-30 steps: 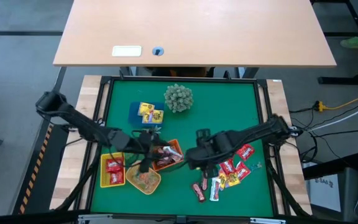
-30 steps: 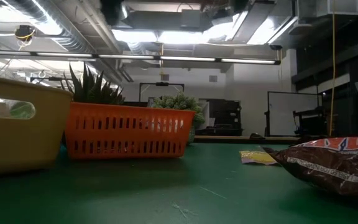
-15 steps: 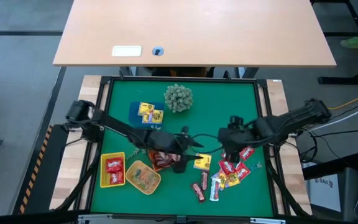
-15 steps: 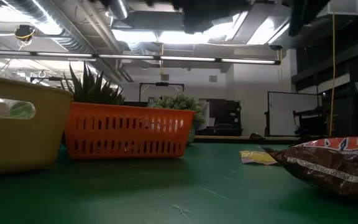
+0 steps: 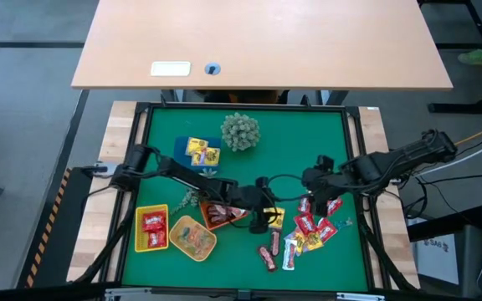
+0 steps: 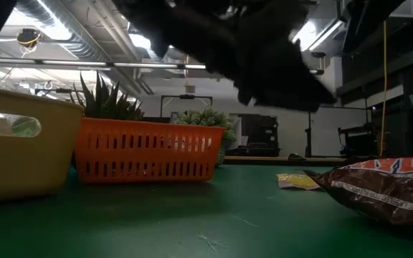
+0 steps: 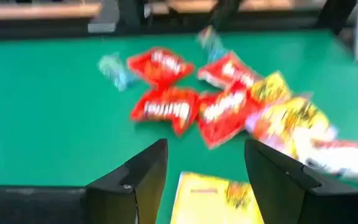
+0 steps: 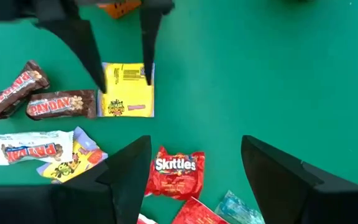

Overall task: Sort candy
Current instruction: Put the yellow candy into the blue bin

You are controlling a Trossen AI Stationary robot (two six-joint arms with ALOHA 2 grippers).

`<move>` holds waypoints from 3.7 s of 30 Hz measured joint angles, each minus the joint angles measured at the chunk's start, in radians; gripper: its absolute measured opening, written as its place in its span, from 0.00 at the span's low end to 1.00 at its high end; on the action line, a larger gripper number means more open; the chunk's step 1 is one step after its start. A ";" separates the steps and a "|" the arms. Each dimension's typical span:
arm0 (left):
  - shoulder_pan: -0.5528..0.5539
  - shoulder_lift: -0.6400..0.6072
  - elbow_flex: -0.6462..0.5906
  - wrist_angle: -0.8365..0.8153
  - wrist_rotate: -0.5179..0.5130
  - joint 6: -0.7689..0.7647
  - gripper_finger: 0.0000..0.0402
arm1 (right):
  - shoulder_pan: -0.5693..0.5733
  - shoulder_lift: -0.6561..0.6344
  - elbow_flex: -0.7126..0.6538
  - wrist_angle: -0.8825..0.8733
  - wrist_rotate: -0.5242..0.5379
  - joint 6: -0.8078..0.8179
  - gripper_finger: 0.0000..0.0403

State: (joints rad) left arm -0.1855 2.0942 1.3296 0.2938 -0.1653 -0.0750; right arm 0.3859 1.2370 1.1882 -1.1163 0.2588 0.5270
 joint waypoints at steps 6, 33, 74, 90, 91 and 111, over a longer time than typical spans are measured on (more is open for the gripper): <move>0.002 0.030 0.001 -0.120 0.009 0.000 0.50 | 0.000 0.002 -0.003 0.018 0.000 -0.006 0.62; 0.004 0.096 0.003 -0.184 0.106 0.041 0.50 | 0.000 0.002 -0.003 0.024 -0.005 -0.009 0.62; 0.004 0.080 0.002 -0.019 0.106 0.068 0.50 | 0.000 0.003 -0.003 0.029 -0.008 -0.009 0.62; 0.000 0.072 0.002 -0.220 0.100 0.056 0.50 | 0.000 0.003 -0.003 0.032 -0.009 -0.009 0.62; -0.001 0.072 0.002 -0.220 0.100 0.056 0.50 | 0.000 0.003 -0.003 0.031 -0.009 -0.009 0.62; 0.001 0.058 0.005 -0.361 0.133 0.009 0.40 | 0.000 0.003 -0.003 0.036 -0.009 -0.009 0.62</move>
State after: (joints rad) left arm -0.1848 2.1521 1.3350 -0.0674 -0.0319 -0.0655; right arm 0.3859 1.2396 1.1854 -1.0801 0.2501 0.5181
